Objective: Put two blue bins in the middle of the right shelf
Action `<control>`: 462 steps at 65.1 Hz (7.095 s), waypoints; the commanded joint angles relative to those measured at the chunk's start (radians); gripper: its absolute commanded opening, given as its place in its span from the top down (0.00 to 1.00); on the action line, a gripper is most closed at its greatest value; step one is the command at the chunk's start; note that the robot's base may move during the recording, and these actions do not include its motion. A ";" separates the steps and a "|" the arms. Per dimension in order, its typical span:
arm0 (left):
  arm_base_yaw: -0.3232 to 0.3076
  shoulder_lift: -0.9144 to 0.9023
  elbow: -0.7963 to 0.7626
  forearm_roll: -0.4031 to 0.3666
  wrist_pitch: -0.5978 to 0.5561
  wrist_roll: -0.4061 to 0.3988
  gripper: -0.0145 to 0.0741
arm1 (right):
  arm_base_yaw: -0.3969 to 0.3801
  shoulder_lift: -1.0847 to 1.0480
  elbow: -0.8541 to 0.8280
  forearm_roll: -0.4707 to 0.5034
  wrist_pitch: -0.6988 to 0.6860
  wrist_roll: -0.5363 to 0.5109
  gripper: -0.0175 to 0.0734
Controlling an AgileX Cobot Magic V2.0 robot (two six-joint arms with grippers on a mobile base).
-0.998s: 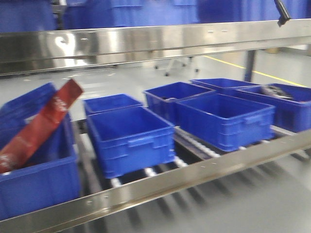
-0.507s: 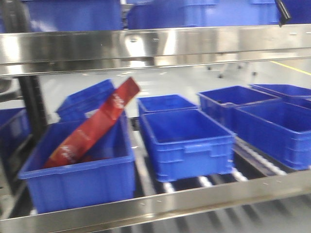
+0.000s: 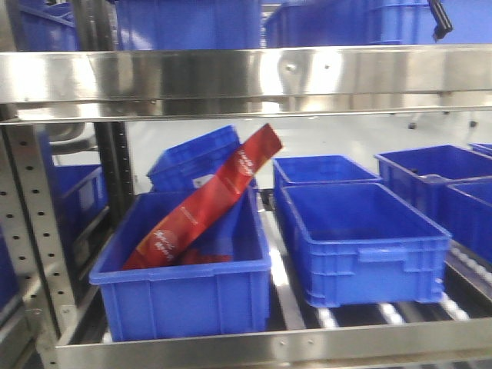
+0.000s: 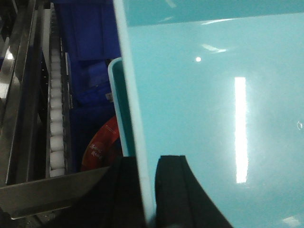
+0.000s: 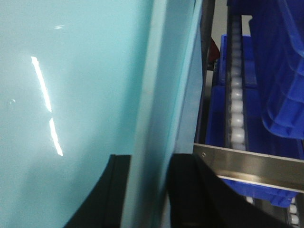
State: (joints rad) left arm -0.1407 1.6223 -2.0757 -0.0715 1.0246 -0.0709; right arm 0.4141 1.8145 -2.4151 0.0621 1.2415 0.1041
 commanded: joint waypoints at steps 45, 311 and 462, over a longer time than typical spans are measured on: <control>0.001 -0.018 -0.011 -0.006 -0.049 0.015 0.96 | -0.001 -0.023 -0.018 0.005 -0.099 -0.002 0.98; 0.001 0.161 -0.016 0.157 0.079 0.013 0.15 | -0.007 0.237 -0.016 0.036 -0.020 0.035 0.19; 0.001 -1.330 1.564 0.235 -0.616 -0.072 0.96 | -0.007 -1.511 1.962 -0.220 -0.935 0.033 0.99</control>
State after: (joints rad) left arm -0.1388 0.3198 -0.5308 0.1612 0.4237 -0.1406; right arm 0.4105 0.3570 -0.4725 -0.1488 0.3251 0.1403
